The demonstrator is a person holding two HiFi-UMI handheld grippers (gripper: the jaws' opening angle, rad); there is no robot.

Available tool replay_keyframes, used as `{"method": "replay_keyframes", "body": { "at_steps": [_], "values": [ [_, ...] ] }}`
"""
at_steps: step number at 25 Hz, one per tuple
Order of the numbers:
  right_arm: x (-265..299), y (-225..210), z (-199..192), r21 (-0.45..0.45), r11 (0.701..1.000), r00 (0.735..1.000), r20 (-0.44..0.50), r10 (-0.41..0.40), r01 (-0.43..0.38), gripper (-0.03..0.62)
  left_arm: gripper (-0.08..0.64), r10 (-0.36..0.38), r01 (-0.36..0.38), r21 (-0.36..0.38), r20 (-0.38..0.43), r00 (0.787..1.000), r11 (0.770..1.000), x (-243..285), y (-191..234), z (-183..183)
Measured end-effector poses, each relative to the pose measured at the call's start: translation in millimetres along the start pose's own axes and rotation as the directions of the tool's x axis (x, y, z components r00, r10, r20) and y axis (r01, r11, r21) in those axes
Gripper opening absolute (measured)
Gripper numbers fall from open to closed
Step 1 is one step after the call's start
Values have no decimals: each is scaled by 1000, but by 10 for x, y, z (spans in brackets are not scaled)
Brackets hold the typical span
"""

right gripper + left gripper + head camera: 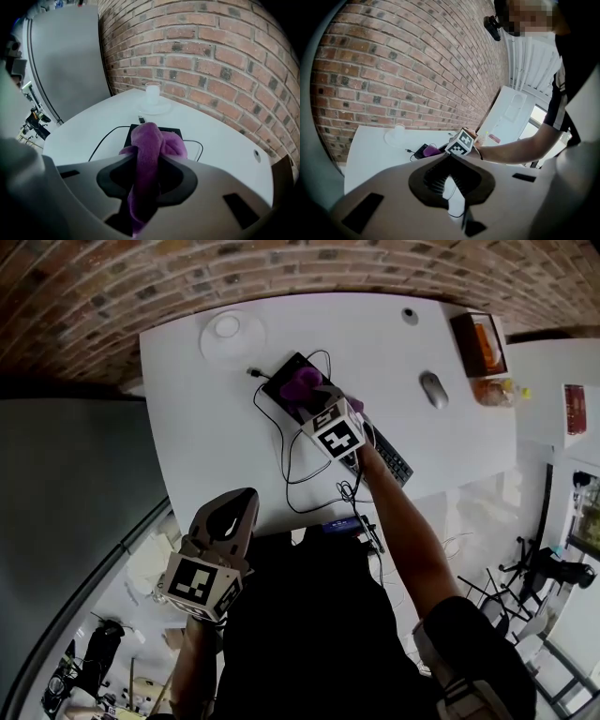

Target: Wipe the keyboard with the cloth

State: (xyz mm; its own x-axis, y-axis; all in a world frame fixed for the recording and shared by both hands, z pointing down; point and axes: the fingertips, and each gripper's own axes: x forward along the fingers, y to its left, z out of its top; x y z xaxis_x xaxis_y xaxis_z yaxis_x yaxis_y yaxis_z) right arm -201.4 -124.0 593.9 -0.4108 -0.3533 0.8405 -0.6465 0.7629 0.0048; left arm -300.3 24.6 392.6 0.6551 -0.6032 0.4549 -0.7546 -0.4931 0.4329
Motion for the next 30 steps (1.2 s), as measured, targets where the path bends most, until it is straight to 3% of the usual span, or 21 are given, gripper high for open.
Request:
{"method": "replay_keyframes", "body": {
  "at_steps": [13,24,30],
  "values": [
    [-236,37,-410,30,1000,1000,-15,-8,8,123,14,-63,65,73,-29,998,995,138,-218,-2],
    [-451,73,-768,50,999,1000,-23,-6,7,122,14,-75,80,86,-57,996,993,294,-488,2],
    [-593,90,-1013,67,998,1000,-28,-8,10,123,14,-120,126,104,-60,991,987,421,-697,-3]
  ]
}}
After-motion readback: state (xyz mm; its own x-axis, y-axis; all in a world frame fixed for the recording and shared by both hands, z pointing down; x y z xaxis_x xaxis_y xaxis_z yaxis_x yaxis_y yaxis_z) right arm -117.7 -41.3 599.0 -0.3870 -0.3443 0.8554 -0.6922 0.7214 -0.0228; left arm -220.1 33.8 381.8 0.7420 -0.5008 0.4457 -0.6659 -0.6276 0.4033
